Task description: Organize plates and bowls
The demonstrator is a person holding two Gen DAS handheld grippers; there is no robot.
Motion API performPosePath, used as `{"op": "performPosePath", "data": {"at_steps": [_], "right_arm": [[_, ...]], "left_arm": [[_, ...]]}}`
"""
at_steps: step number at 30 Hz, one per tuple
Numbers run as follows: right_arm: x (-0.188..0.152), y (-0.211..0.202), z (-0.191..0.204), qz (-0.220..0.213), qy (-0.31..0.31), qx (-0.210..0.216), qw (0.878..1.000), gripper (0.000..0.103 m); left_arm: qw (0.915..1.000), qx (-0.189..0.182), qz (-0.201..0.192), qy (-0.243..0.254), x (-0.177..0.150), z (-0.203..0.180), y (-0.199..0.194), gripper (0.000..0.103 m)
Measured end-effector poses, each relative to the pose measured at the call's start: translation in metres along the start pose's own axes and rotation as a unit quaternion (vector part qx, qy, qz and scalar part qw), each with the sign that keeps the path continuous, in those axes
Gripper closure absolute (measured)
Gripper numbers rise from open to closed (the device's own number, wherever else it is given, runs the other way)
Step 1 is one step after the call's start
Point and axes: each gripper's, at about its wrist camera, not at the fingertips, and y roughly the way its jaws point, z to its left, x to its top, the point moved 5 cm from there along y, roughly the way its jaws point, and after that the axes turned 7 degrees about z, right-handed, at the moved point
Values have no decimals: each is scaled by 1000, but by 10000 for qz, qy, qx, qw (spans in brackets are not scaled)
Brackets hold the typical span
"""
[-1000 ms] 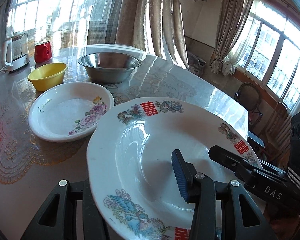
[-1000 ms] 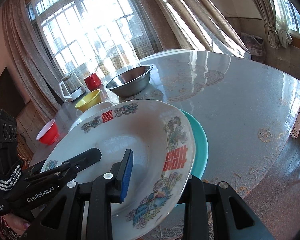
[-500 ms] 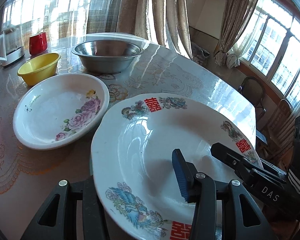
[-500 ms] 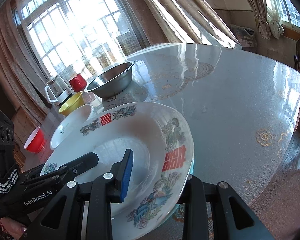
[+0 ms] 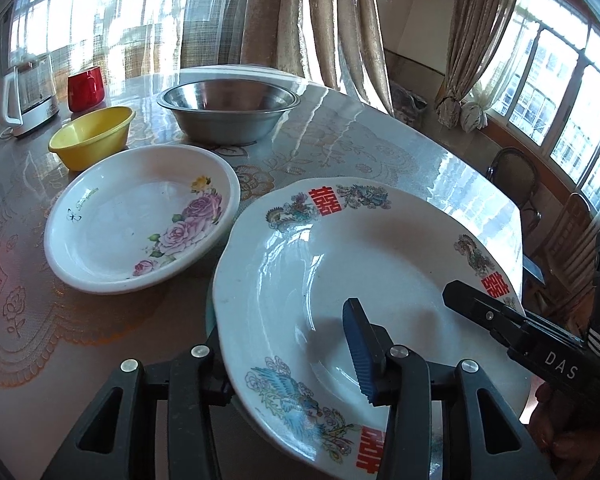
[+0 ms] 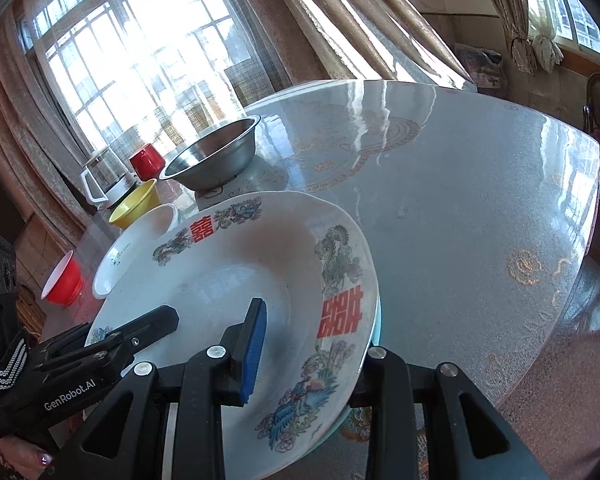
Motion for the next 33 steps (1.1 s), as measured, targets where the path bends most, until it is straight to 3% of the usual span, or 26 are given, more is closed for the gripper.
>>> {"op": "performPosePath", "data": {"at_steps": [9,15,26,33], "right_arm": [[-8,-16,-6,-24,169,-5,9999,71],[-12,-19,-7,-61,3,-269,9996,82],[-9,-16,-9,-94,110,-309,9994,82],[-11,-18,-6,-58,203,-283,9994,76]], "left_arm": [[9999,158,8,18,-3,6,-2,62],[9997,226,-37,131,-9,8,-8,68],[9998,119,-36,136,-10,9,-9,69],[9991,53,-315,261,-16,13,-28,63]]}}
